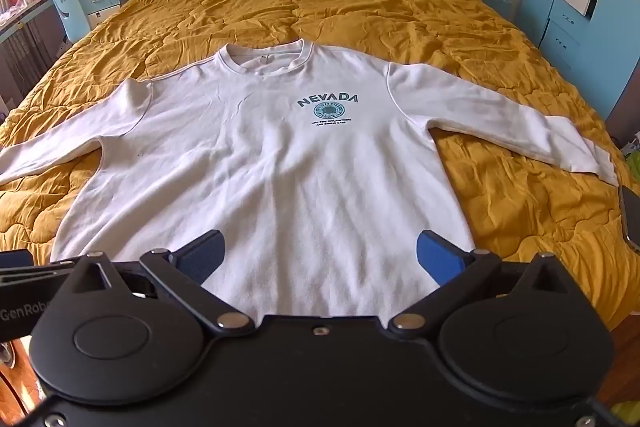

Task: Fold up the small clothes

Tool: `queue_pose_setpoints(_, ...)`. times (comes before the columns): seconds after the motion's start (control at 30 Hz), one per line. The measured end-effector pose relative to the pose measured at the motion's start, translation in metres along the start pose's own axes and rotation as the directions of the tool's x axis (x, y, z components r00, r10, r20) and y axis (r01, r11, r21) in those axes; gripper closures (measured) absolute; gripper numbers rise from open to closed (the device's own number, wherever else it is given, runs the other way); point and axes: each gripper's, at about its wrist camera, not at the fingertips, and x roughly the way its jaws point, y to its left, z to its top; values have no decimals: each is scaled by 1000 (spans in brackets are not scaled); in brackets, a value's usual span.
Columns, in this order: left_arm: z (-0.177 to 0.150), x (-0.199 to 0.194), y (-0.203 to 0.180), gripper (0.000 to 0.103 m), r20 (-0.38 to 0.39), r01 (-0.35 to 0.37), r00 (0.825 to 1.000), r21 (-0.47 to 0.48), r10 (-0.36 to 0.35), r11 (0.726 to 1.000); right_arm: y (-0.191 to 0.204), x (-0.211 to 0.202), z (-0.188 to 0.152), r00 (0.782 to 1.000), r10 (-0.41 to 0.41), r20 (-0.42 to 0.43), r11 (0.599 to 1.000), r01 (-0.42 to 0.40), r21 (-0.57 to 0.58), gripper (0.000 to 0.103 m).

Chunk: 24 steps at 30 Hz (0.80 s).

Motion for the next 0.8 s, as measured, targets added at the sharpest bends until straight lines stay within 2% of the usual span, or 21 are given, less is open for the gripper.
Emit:
queue_pose_setpoints(0.53,-7,-2,6,20,-16,3,1000,-12,-3,1000,1,1,1,1000,-7,1,1000,7,-4,0)
queue_pose_setpoints(0.8,2,3,0,20,-19,-2,1000,-19,1,1000,2,0,-2,1000,-10,3,1000,10,-5,0)
